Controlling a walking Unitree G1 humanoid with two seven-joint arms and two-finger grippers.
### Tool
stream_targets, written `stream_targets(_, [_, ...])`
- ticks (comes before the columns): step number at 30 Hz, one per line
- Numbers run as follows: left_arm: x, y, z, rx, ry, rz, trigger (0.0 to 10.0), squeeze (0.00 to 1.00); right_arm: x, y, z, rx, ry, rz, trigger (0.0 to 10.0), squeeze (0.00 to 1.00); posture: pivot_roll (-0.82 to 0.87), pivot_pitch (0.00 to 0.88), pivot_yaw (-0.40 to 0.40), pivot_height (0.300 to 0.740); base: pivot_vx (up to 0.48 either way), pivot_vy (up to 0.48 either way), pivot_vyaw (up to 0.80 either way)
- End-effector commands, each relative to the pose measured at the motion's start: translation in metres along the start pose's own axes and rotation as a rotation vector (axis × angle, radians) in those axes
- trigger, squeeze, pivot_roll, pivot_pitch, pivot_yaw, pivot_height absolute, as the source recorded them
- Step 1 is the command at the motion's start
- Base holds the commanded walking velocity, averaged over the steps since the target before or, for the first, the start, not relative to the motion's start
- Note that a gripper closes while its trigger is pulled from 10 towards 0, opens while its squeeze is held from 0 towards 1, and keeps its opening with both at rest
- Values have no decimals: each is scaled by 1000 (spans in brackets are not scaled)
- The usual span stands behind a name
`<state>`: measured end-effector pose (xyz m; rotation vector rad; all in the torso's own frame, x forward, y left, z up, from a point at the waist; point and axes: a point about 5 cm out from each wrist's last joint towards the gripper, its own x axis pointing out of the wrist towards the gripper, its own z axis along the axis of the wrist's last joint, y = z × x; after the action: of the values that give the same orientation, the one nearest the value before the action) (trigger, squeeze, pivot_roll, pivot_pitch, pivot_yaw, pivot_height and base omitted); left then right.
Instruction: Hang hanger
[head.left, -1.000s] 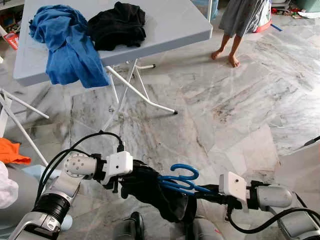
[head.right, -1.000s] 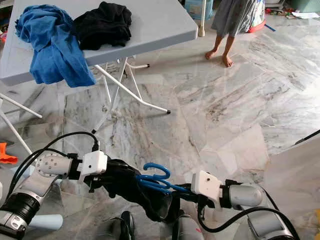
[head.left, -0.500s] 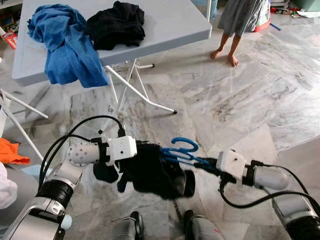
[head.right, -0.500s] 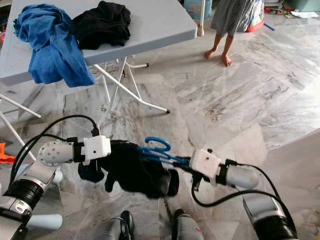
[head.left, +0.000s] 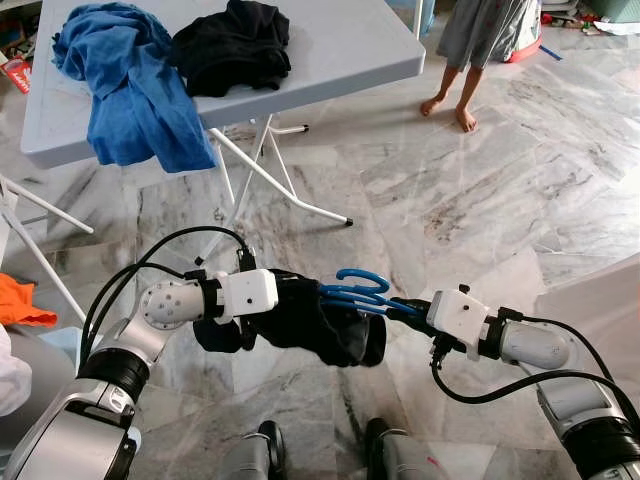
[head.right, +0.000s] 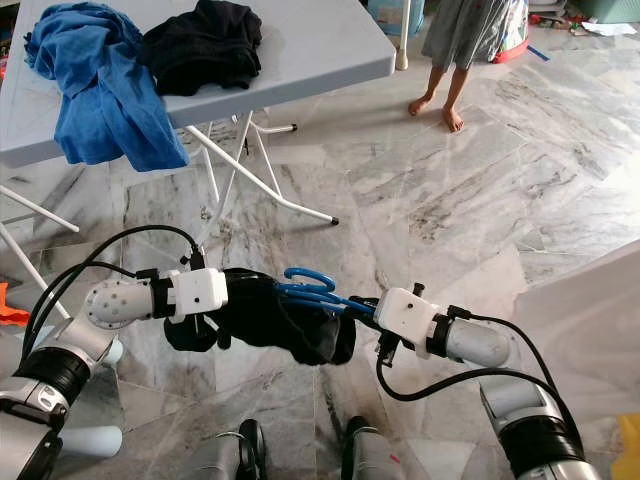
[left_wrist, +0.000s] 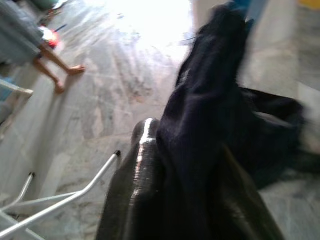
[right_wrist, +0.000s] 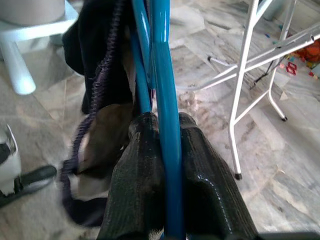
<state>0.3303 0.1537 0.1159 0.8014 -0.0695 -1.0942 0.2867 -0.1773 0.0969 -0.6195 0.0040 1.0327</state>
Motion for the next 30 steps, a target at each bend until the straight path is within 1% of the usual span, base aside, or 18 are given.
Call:
stream_targets(1, [0, -12, -9, -41, 37, -48, 10000, 1000, 6, -6, 17, -48, -105, -36, 10000, 0, -119, 261, 41, 740, 0, 0, 0])
stream_targets(6, [1, -12, -10, -43, 54, -76, 10000, 1000, 6, -4, 15, -48, -107, -32, 10000, 0, -120, 261, 41, 740, 0, 0, 0])
stream_targets(11, [1, -8, -12, -44, 80, -93, 10000, 1000, 6, -2, 14, -49, -108, -30, 10000, 0, -122, 260, 42, 740, 0, 0, 0])
stream_targets(13, [0, -11, -14, -49, 94, -125, 10000, 1000, 6, -2, 14, -48, -109, -30, 10000, 0, -123, 260, 46, 740, 0, 0, 0])
stream_targets(16, [1, -12, -14, -52, 97, -133, 10000, 1000, 6, -2, 14, -48, -110, -30, 10000, 0, -124, 260, 48, 740, 0, 0, 0])
stream_targets(17, [1, -15, -15, -60, 104, -158, 10000, 1000, 6, -2, 14, -48, -110, -31, 10000, 0, -124, 260, 48, 740, 0, 0, 0])
stream_targets(18, [1, -18, -16, -67, 108, -188, 10000, 937, 7, -2, 14, -48, -111, -31, 10000, 0, -126, 259, 51, 740, 0, 0, 0])
stream_targets(19, [1, -20, -17, -70, 110, -205, 4667, 176, 6, -2, 14, -48, -111, -32, 10000, 0, -127, 260, 52, 740, 0, 0, 0])
stream_targets(20, [1, -20, -17, -70, 110, -205, 4667, 176, 6, -2, 14, -48, -111, -32, 10000, 0, -127, 260, 52, 740, 0, 0, 0])
stream_targets(21, [1, -20, -17, -71, 108, -209, 0, 0, 6, -2, 14, -48, -112, -32, 10000, 0, -127, 259, 51, 740, 0, 0, 0])
stream_targets(30, [1, -22, -16, -96, 96, -236, 0, 0, 6, -1, 14, -44, -110, -26, 10000, 0, -126, 262, 54, 740, 0, 0, 0])
